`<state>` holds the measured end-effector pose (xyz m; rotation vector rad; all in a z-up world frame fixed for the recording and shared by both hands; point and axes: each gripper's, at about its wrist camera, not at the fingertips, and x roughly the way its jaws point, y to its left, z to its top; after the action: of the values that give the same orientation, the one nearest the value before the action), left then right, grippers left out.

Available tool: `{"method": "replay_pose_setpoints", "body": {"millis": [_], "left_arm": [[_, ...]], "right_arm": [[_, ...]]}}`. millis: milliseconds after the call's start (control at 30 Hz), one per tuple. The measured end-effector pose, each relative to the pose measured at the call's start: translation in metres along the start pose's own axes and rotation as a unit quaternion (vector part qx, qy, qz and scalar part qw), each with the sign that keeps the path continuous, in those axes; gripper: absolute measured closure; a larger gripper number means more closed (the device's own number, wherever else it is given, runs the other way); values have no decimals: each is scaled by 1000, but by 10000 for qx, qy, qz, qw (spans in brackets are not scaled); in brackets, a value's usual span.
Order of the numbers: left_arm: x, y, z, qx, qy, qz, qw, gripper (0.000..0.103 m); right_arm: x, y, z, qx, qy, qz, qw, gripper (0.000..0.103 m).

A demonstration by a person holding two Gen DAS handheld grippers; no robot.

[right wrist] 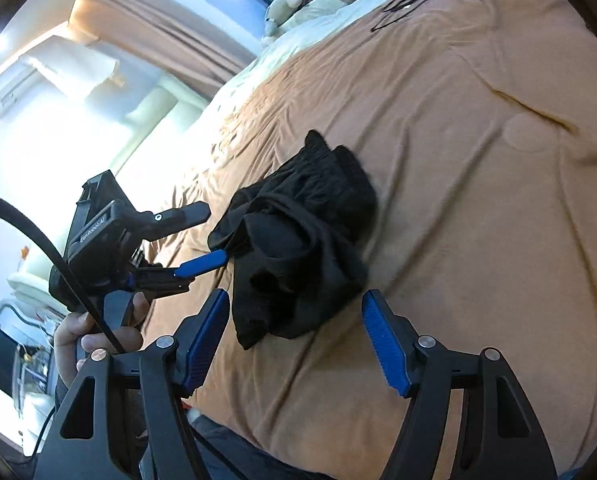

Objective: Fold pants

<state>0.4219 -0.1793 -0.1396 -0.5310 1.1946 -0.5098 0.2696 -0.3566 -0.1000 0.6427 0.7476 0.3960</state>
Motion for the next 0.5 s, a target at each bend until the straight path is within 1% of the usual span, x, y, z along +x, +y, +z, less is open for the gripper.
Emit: {"method": "replay_pose_setpoints", "body": {"millis": [200, 333, 500], "left_arm": [[1, 27, 6, -174, -70, 85, 9998, 19], [8, 46, 11, -333, -50, 31, 9994, 19], [14, 65, 21, -436, -165, 58, 9989, 19]], "right_arm": [[15, 6, 7, 91, 36, -152, 9998, 35], [18, 12, 11, 117, 44, -311, 9994, 35], [25, 17, 16, 55, 68, -477, 9988, 35]]}}
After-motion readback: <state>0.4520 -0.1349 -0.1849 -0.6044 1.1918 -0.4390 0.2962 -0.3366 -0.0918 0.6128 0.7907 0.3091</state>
